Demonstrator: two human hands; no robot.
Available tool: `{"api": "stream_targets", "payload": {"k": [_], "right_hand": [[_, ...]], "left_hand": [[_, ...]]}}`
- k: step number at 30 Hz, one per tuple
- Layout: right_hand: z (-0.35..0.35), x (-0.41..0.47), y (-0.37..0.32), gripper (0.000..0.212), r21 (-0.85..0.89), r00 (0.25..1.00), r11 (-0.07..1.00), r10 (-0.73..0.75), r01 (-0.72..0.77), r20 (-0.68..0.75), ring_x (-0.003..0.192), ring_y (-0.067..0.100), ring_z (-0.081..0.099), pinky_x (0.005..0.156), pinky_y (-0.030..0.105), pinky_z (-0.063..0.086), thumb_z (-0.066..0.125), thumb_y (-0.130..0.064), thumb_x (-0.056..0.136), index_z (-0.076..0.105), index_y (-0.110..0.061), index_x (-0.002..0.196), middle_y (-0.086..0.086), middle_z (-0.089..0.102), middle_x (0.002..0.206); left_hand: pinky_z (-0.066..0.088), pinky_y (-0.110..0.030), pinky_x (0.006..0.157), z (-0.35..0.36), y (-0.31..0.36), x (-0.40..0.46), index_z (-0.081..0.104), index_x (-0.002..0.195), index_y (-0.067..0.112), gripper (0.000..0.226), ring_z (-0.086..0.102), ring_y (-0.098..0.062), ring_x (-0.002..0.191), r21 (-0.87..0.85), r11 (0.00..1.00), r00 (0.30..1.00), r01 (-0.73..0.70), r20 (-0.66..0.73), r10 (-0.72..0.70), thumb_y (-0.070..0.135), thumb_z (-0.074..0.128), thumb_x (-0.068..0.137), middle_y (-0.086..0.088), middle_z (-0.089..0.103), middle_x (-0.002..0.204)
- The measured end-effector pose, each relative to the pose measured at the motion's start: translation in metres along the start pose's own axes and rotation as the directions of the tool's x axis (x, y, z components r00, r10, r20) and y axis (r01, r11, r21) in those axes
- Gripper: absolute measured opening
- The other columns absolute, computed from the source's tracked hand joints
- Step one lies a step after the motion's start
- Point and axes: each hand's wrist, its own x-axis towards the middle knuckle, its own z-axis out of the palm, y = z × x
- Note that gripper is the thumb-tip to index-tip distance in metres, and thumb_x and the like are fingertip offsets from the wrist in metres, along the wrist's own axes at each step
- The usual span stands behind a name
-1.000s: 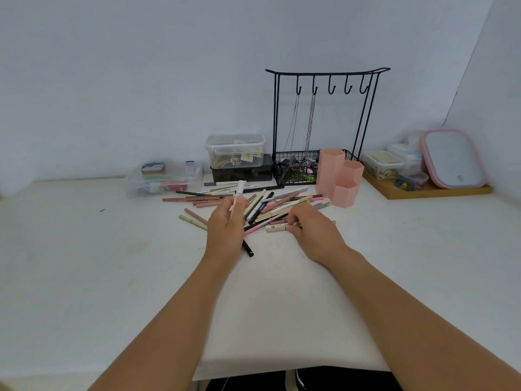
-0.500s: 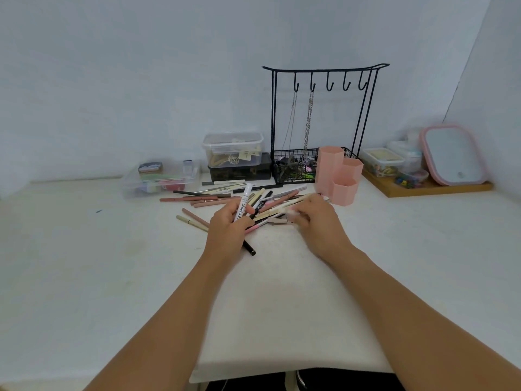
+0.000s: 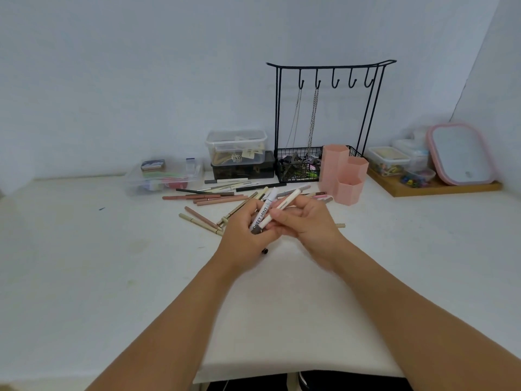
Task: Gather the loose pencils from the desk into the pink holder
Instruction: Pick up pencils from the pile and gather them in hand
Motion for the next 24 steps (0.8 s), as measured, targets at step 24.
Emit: {"api": "stream_targets", "payload": {"k": [24], "right_hand": [[-0.049,0.013,0.005,0.010,-0.962,0.990,0.264,-0.098,-0.068,-0.097,0.081,0.018,0.060,0.076,0.037,0.053,0.070,-0.029,0.088,0.067,-0.025,0.097,-0.003,0.065,0.087]], "left_hand": [[0.032,-0.028,0.056,-0.007,-0.013,0.016,0.064,0.099,0.019,0.006,0.040,-0.011,0.059,-0.075,0.991,0.944,0.108,-0.305,-0.126,0.022,0.059,0.101,0.013,0.044,0.059]]}}
